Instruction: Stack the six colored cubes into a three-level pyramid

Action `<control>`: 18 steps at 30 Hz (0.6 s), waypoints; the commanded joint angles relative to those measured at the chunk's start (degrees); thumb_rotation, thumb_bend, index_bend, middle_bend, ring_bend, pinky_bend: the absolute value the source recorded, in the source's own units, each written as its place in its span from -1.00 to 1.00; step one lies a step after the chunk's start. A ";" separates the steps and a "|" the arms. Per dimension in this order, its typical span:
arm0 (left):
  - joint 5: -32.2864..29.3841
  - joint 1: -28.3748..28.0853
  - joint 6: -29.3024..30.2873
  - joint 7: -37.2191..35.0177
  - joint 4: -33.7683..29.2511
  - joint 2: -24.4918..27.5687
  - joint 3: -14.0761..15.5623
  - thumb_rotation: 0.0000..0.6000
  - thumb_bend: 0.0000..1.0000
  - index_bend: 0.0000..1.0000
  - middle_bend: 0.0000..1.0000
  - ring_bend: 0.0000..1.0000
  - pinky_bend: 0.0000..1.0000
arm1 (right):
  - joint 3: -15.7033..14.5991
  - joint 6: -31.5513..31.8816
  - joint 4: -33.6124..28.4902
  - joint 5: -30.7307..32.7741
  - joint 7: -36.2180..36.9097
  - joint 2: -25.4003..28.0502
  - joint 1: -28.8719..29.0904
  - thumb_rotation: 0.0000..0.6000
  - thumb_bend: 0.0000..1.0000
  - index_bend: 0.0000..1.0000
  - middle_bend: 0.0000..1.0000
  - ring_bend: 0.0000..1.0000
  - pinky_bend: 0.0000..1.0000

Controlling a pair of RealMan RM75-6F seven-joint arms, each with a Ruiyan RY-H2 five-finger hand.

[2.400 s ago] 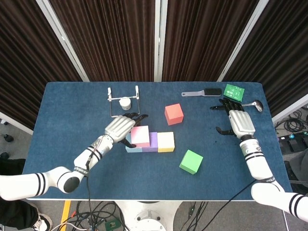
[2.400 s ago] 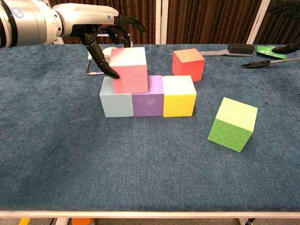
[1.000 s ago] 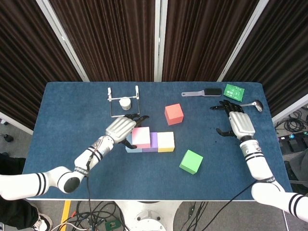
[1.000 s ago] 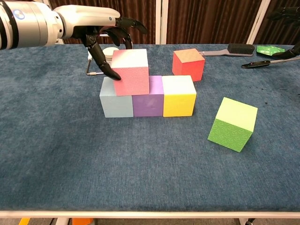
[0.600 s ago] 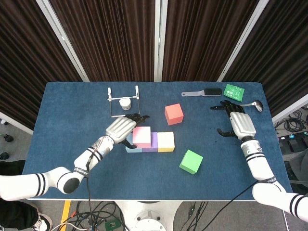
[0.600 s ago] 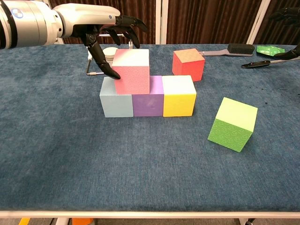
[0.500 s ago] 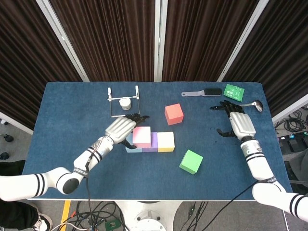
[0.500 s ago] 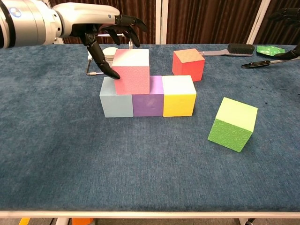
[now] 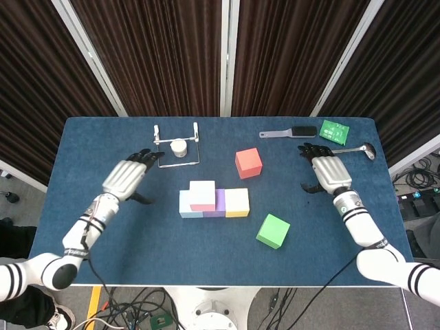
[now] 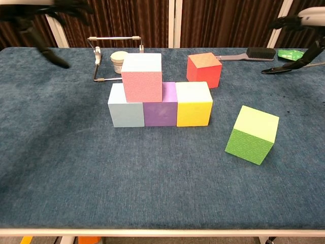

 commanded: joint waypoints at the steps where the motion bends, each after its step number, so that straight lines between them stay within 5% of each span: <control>1: -0.80 4.87 5.12 -0.72 0.92 0.98 2.09 1.00 -0.93 -0.87 -0.77 -1.00 -0.72 | -0.75 -7.03 4.58 -1.99 -1.30 -1.04 4.91 1.00 -0.68 -1.00 -1.00 -1.00 -1.00; 18: 3.88 16.29 13.89 -7.38 6.44 -0.10 3.00 1.00 -0.93 -0.87 -0.77 -1.00 -0.73 | 0.10 -17.57 26.30 -5.01 -1.07 -18.11 19.57 1.00 -0.68 -1.00 -0.98 -1.00 -1.00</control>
